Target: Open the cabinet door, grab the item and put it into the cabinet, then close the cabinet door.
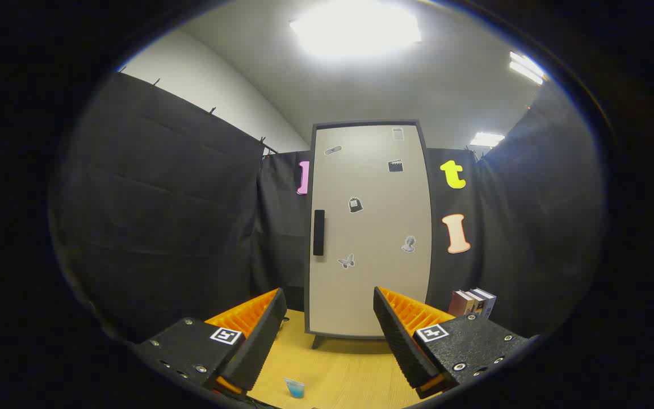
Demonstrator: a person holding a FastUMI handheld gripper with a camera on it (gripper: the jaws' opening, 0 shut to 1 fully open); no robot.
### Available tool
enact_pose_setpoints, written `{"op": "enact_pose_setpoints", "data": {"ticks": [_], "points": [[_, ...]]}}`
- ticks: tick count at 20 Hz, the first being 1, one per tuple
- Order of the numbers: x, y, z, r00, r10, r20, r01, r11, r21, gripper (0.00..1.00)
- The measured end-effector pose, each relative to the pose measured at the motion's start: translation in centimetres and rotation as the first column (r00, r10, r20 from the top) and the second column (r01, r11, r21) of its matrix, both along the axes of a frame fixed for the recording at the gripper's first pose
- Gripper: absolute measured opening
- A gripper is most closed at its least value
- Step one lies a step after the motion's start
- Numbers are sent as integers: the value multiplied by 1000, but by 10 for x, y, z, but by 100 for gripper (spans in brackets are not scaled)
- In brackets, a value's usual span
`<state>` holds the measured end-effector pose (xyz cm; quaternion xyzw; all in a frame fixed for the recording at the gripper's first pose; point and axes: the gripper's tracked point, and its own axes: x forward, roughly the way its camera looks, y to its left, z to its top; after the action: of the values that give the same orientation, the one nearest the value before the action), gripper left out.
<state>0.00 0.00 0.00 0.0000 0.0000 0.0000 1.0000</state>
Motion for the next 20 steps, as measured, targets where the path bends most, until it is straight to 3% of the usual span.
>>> {"op": "enact_pose_setpoints", "data": {"ticks": [10,20], "points": [[-2,-10,-2,1000,0,-7,0,1000,10,96],[7,-30,-2,999,-31,-40,27,994,-108,95]]}}
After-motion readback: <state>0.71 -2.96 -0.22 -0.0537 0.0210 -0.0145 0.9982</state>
